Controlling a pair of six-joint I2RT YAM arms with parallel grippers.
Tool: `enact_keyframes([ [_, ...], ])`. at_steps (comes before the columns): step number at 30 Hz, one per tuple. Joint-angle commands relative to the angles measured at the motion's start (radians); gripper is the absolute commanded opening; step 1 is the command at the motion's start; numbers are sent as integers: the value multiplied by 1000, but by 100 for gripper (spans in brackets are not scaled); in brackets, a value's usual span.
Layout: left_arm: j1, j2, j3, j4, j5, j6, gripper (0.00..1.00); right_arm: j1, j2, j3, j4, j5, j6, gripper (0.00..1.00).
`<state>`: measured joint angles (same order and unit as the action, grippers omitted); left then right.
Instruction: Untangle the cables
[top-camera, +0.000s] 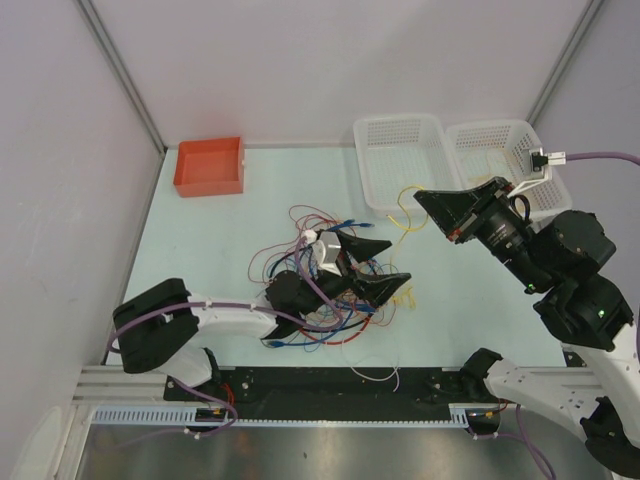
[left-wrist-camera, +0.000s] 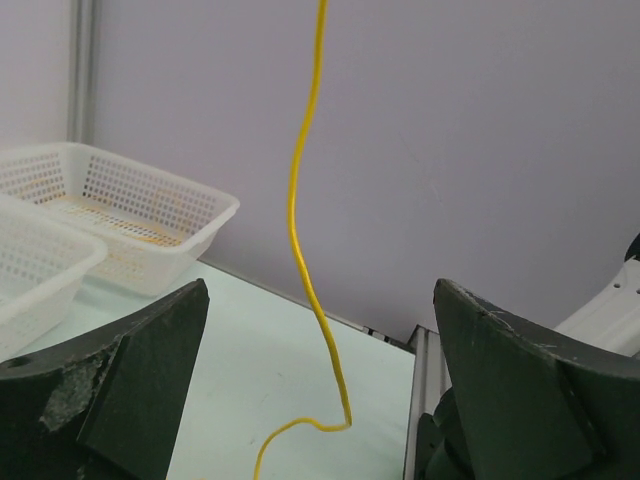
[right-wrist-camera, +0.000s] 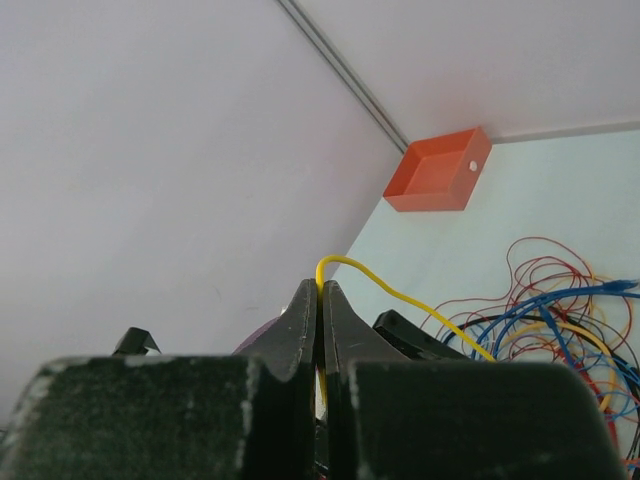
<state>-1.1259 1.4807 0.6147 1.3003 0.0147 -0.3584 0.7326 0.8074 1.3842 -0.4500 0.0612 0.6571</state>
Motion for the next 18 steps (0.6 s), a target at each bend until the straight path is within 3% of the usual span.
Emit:
enact_keyframes([
  [1, -17, 41, 71, 193, 64, -20, 100, 1, 1, 27, 11, -34, 21, 0],
  [2, -17, 52, 80, 182, 59, -20, 89, -1, -2, 27, 10, -35, 21, 0],
  [4, -17, 67, 88, 163, 59, -16, 77, 1, -4, 29, 10, -40, 26, 0],
  [5, -15, 75, 98, 159, 62, -16, 60, 1, -7, 29, 8, -41, 26, 0],
  [11, -11, 40, 112, 29, 70, -13, 0, 1, -27, 29, -10, -14, 3, 0],
  [14, -3, -77, 161, -226, 48, 2, 0, -1, -42, 27, -44, 22, -34, 0],
  [15, 0, -115, 198, -333, 13, 1, 0, -1, -45, 27, -61, 35, -46, 18],
  [16, 3, -169, 245, -595, -10, -16, 0, -1, -45, 27, -70, 48, -60, 34],
  [17, 6, -187, 370, -734, -71, -31, 0, -1, -45, 29, -81, 61, -82, 47],
  [18, 11, -194, 438, -863, -103, -45, 0, -1, -42, 29, -104, 93, -96, 68],
])
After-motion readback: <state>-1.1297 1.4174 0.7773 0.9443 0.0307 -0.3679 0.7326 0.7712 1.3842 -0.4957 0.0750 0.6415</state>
